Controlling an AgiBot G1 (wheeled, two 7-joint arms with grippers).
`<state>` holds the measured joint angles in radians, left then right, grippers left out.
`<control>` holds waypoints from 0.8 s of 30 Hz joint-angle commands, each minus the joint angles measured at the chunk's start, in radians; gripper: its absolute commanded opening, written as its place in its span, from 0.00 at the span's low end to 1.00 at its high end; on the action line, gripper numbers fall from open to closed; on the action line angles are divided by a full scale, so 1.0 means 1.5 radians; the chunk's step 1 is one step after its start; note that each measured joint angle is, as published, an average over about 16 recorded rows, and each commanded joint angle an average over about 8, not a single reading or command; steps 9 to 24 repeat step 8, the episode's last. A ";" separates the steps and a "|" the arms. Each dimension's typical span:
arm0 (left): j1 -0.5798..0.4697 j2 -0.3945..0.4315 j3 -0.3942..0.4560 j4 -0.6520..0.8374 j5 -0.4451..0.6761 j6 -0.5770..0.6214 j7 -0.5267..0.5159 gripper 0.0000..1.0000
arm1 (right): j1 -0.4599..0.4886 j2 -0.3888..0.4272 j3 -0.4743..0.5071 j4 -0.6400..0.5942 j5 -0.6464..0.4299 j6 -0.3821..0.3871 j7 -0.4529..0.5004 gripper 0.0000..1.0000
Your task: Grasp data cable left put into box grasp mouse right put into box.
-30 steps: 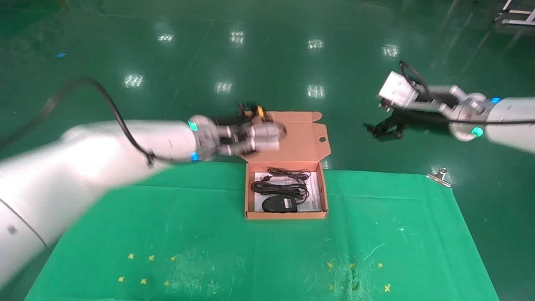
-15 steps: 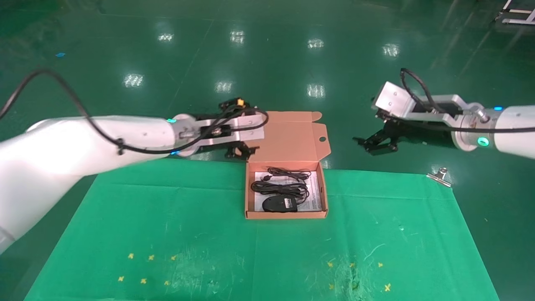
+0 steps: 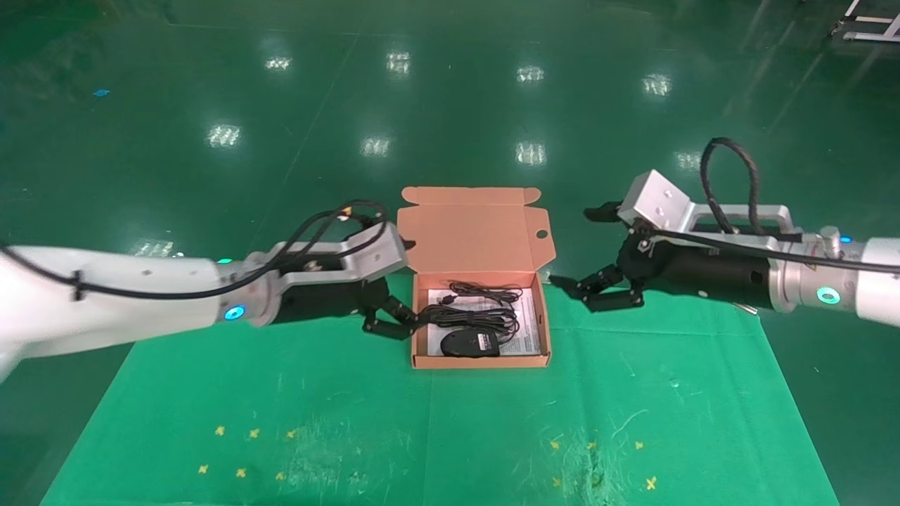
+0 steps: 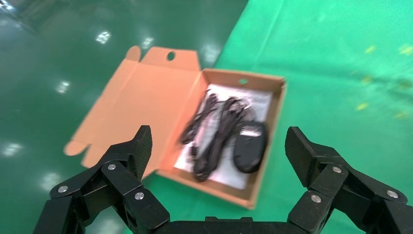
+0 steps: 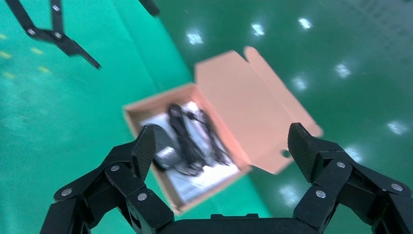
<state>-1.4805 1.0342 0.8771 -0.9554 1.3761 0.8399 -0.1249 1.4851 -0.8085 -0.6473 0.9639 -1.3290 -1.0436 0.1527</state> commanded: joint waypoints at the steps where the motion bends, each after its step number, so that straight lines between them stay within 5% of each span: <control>1: 0.015 -0.015 -0.022 -0.012 -0.023 0.024 -0.002 1.00 | -0.014 0.007 0.013 0.011 0.021 -0.016 0.001 1.00; 8: 0.055 -0.058 -0.081 -0.045 -0.088 0.089 -0.009 1.00 | -0.055 0.026 0.049 0.043 0.079 -0.060 0.005 1.00; 24: 0.055 -0.058 -0.081 -0.045 -0.088 0.089 -0.009 1.00 | -0.055 0.026 0.049 0.043 0.079 -0.060 0.005 1.00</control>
